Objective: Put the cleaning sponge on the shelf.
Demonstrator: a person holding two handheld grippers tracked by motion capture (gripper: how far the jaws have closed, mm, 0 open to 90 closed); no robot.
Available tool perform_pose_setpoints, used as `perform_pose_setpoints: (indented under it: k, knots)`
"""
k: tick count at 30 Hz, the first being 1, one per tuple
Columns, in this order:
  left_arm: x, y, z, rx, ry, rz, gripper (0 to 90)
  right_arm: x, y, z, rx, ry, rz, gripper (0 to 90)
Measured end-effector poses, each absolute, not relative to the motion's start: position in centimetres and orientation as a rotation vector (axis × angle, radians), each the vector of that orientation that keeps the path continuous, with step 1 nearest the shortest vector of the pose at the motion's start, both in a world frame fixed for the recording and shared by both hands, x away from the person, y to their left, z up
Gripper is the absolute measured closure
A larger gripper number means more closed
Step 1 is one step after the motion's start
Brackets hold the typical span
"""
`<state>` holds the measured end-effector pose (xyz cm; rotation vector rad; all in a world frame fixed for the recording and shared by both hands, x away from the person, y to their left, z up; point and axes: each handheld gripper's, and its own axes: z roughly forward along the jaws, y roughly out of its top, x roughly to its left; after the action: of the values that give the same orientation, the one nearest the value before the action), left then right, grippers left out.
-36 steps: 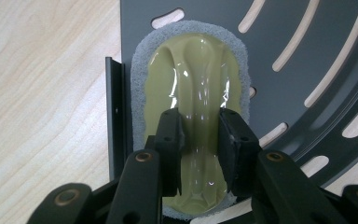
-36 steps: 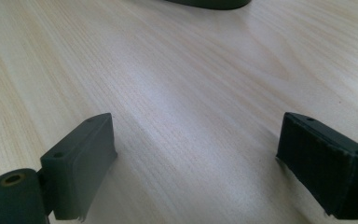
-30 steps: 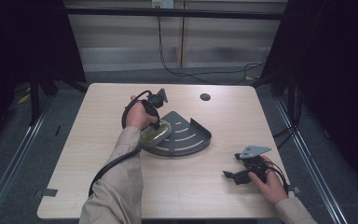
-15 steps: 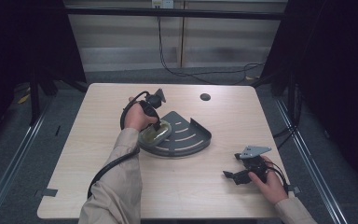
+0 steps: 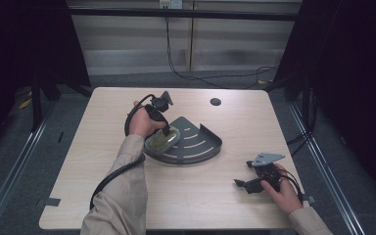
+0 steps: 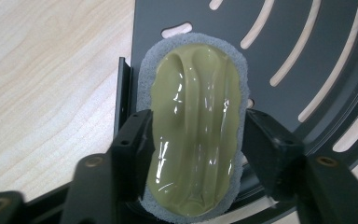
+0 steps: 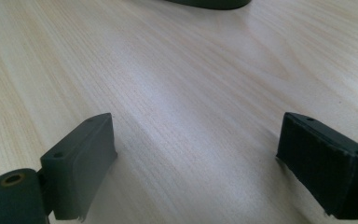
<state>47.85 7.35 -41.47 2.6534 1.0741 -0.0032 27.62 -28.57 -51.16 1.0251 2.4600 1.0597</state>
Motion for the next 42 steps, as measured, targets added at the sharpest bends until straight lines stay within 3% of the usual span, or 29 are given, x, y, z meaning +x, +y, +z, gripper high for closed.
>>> perform_pose_setpoints:
  k: [11, 42]
  knots:
    - [47.5, 8.1, -40.7, 2.614, 1.086, 0.009, 29.7, 27.6, -28.6, -51.2, 1.024, 2.46, 1.061, 10.5]
    - [43.2, 12.6, -39.2, 2.534, 1.092, -0.012, 18.7, 27.6, -28.6, -51.2, 1.023, 2.459, 1.057, 10.5]
